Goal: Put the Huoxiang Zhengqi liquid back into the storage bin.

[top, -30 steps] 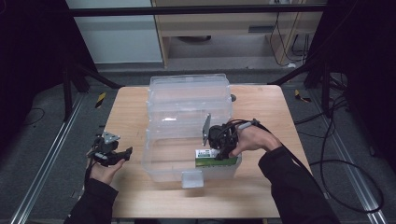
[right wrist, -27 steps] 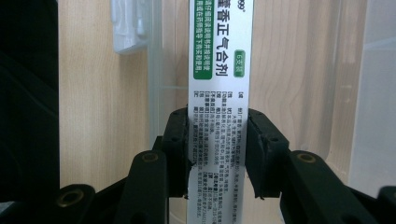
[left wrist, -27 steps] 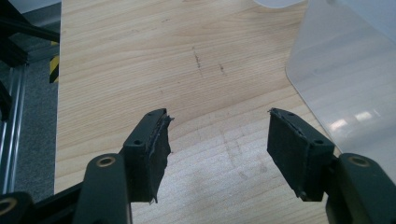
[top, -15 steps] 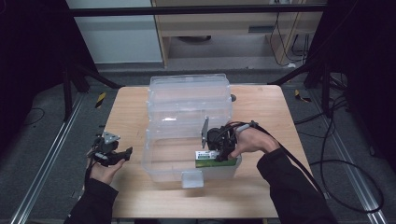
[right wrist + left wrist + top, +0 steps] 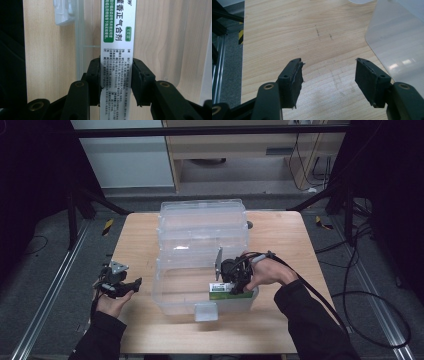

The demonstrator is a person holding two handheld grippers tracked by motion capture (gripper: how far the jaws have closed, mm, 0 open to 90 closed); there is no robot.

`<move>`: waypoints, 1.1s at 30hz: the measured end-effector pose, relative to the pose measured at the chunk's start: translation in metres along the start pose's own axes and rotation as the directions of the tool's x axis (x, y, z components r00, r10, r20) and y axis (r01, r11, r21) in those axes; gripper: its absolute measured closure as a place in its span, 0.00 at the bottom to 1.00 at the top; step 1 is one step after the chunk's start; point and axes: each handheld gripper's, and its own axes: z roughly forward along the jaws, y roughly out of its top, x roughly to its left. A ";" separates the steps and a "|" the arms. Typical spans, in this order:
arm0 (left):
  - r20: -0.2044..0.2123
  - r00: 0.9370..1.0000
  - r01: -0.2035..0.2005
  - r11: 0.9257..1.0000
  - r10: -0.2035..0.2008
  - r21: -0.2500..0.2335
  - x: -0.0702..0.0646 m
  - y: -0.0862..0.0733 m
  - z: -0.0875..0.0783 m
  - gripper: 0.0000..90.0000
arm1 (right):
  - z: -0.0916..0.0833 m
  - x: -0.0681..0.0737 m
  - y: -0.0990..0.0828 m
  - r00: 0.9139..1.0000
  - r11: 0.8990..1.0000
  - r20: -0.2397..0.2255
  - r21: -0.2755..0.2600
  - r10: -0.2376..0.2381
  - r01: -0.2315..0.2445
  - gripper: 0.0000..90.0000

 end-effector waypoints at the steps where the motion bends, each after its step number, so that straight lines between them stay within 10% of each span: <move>1: 0.000 1.000 0.000 1.000 0.000 0.000 0.000 0.000 0.000 0.42 | 0.000 0.000 0.000 1.000 1.000 0.000 0.000 0.001 -0.001 0.70; 18: -0.001 1.000 0.000 1.000 0.000 0.000 0.000 0.000 0.000 0.42 | -0.017 -0.002 -0.006 0.998 0.998 0.029 -0.047 0.051 -0.050 0.70; 33: 0.001 1.000 0.000 1.000 0.000 -0.004 -0.001 0.001 -0.001 0.43 | -0.043 0.008 -0.008 0.986 0.976 0.051 -0.159 0.161 -0.152 0.63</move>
